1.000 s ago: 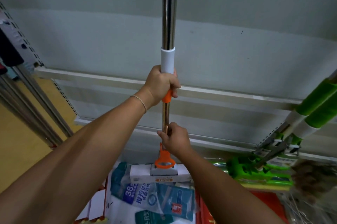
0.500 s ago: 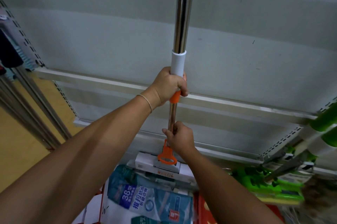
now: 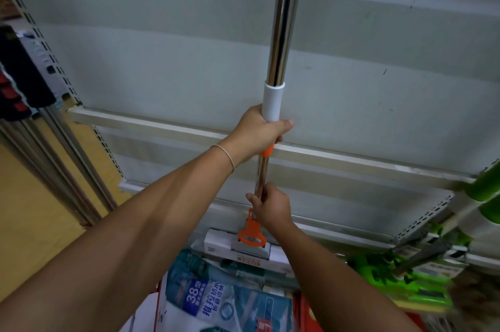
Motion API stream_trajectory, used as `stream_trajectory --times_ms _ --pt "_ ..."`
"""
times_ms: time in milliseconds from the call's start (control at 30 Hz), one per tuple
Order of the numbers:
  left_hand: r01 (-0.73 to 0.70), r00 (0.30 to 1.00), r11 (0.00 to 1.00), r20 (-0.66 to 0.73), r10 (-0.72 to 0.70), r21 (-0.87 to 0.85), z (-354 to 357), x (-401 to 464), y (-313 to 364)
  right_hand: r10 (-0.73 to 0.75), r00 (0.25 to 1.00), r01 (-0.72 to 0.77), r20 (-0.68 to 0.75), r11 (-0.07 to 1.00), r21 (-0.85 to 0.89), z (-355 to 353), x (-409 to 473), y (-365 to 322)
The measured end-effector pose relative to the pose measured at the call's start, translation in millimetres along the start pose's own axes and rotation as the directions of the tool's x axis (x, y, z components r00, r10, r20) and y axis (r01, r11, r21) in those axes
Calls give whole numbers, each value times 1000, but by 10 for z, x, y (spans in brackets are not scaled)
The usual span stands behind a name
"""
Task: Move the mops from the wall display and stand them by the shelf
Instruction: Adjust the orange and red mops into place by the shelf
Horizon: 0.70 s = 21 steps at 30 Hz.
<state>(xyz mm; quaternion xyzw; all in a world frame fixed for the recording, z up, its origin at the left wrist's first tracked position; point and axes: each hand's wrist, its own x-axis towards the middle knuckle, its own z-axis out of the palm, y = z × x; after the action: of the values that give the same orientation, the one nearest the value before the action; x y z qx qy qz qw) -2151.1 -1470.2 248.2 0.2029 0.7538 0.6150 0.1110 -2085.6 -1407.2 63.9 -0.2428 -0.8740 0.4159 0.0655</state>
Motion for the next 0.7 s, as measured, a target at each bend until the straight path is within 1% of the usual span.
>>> stream_trajectory --times_ms 67,133,300,433,633,700 --pt "-11 1000 1000 -16 11 6 -4 -13 -7 20 1000 -20 0 1000 14 -4 -18 -20" --pt "-22 999 998 -27 24 53 -22 -21 -16 26 1000 -26 12 999 -23 -19 -28 -67" --pt "-93 995 981 -5 96 170 -150 -133 26 46 998 -34 52 975 -222 -91 -88 -271" --pt "-129 992 978 30 126 162 -352 -254 4 89 996 -72 29 921 -383 -218 -227 -418" --pt "-160 986 946 -4 168 282 -746 -475 39 136 991 -123 2 902 -414 -297 -462 -732" --pt "-167 983 933 -14 181 318 -881 -571 82 124 992 -122 -21 908 -400 -327 -533 -885"
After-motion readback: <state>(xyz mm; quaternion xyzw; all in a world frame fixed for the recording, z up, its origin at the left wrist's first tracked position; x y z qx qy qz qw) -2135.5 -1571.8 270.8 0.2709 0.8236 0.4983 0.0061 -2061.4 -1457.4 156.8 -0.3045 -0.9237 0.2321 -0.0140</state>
